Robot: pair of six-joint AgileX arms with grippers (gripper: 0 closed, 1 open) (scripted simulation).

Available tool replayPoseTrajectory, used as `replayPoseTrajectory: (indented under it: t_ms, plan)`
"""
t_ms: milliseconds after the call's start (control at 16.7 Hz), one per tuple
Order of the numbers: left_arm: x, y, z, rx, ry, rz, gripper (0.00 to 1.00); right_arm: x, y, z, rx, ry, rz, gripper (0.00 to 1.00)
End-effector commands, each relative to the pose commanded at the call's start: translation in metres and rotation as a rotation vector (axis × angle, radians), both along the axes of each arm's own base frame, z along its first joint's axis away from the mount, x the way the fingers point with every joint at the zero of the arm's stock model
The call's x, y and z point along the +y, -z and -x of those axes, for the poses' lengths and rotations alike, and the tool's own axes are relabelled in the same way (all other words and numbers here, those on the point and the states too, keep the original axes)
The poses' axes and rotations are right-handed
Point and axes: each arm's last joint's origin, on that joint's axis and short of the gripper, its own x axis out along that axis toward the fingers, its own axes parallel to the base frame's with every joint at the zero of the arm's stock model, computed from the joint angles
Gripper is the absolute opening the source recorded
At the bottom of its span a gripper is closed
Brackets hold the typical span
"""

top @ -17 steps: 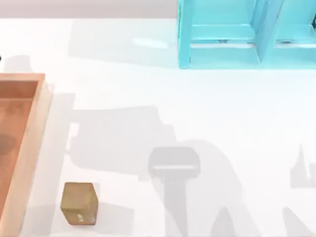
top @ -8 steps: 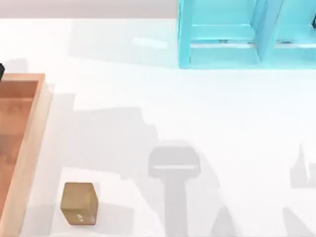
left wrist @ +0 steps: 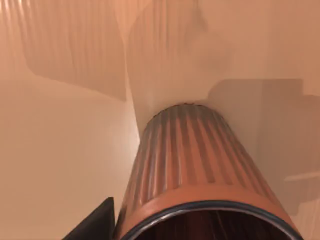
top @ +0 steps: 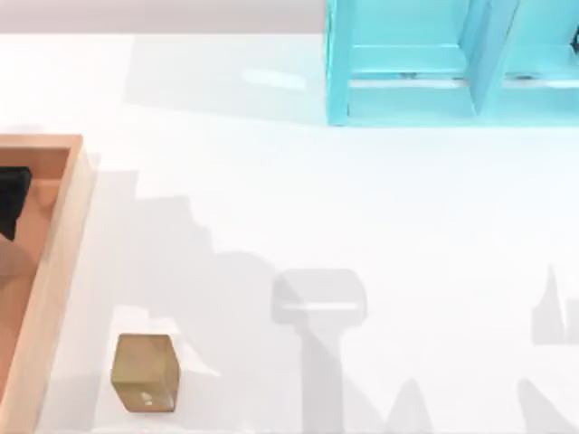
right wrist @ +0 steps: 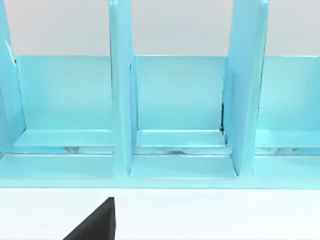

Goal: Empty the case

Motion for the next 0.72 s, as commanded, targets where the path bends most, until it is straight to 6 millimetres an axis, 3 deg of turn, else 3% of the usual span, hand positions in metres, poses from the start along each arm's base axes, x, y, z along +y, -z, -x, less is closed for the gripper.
replayPoseTrajectory:
  t_ms: [300,720]
  plan:
    - [-0.0010,0.0054,0.0003,0.000,0.001,0.000,1.00,0.0000,0.0000,0.0000,0.000,0.000,0.000,1.00]
    - [-0.0010,0.0054,0.0003,0.000,0.001,0.000,0.47,0.0000,0.0000,0.0000,0.000,0.000,0.000,1.00]
